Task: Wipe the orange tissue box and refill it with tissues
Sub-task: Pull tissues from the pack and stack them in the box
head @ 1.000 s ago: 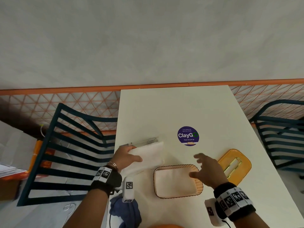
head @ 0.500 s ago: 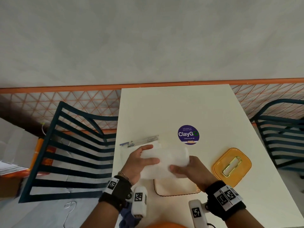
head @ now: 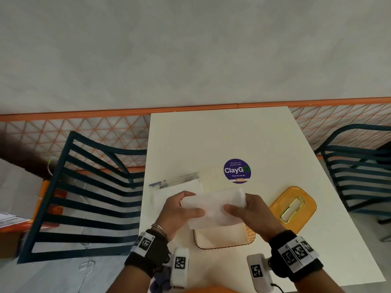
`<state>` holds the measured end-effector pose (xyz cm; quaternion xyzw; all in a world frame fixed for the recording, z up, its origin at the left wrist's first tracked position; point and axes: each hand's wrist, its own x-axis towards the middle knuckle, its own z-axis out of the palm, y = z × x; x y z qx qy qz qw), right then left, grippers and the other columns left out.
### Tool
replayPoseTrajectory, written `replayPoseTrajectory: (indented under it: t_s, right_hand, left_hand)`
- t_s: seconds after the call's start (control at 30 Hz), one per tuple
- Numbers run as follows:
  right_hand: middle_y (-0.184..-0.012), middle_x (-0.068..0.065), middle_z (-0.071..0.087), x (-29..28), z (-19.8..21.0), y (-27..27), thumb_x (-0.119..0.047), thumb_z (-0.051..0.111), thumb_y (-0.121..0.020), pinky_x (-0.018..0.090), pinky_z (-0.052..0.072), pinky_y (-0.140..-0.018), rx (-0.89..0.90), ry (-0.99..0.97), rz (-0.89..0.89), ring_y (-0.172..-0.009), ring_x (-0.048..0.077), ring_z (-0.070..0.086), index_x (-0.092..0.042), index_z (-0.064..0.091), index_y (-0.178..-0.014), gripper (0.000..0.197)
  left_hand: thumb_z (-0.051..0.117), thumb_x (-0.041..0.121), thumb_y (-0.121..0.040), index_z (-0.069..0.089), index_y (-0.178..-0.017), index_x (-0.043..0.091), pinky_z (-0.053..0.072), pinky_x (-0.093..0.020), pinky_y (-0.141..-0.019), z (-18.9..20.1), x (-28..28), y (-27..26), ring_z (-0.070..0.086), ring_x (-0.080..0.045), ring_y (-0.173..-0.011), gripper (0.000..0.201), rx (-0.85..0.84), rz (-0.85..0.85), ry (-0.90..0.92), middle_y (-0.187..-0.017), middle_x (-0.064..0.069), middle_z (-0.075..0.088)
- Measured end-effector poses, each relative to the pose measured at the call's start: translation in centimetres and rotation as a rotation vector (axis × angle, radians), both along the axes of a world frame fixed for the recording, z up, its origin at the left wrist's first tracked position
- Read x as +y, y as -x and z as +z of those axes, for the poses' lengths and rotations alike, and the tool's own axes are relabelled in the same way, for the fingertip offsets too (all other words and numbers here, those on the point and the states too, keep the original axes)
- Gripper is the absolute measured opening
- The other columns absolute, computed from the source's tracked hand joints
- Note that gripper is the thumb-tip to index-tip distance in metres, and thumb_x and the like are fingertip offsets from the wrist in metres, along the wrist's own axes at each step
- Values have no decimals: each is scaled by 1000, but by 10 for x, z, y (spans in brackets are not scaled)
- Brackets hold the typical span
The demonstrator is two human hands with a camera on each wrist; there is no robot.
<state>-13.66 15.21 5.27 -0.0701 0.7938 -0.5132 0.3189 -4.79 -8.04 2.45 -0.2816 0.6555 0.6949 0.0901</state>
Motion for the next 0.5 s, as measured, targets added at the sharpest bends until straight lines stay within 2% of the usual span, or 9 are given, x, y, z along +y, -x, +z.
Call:
replayPoseTrajectory:
  t_s: [0.07,0.1,0.13,0.2,0.27,0.33,0.4,0.5]
  right_hand:
    - [-87,-14,76,-12,12,6,-30,76,-86,24,57,-77,172,-101,99,-82,-1,70,-29,76,-95,9]
    - [-79,-18,72,-21,19,9,-28,75,-87,18,50,-69,276,-147,176,-76,-6,66,-34,71,-85,7]
    - [-72,-19,68,-34,26,12,-27,74,-88,17,43,-64,379,-176,254,-70,-5,62,-37,68,-80,14]
    - [-73,-13,70,-61,38,19,-29,76,-86,19,40,-62,510,-190,356,-67,2,61,-32,74,-87,3]
    - [-84,-7,77,-88,44,24,-31,79,-82,22,47,-67,594,-157,388,-72,9,66,-27,78,-98,17]
    - [-90,-10,78,-107,50,29,-29,83,-78,15,48,-72,566,-68,322,-79,4,68,-27,79,-100,23]
    - [-96,-15,76,-119,53,31,-29,87,-74,8,47,-73,515,37,234,-86,-2,67,-29,78,-104,31]
    - [-91,-15,76,-129,43,31,-26,90,-73,12,51,-68,415,151,186,-78,-2,67,-30,79,-101,31]
  left_hand:
    - [94,26,-57,74,-95,31,63,-36,-78,3,-9,0,73,-16,-89,43,32,-110,247,-95,6,77]
    - [93,29,-60,74,-95,33,61,-29,-75,5,-14,1,71,-7,-85,40,53,-174,363,-93,12,76]
    - [92,32,-62,74,-98,34,57,-23,-71,7,-18,3,69,-1,-83,40,68,-233,471,-91,16,75]
    - [91,35,-66,73,-102,33,49,-16,-68,14,-23,9,67,2,-82,41,71,-274,588,-90,17,73]
    - [90,30,-70,71,-93,33,49,-18,-66,20,-26,16,67,-1,-80,30,60,-154,572,-84,14,72]
    - [88,28,-74,69,-84,32,55,-24,-68,23,-29,21,69,-8,-80,22,52,19,512,-81,11,73]
    - [87,30,-76,73,-93,26,62,-35,-74,24,-35,24,73,-15,-84,22,66,156,434,-86,4,76]
    - [87,31,-76,75,-100,23,64,-41,-76,20,-42,23,75,-16,-87,28,83,313,320,-91,2,78]
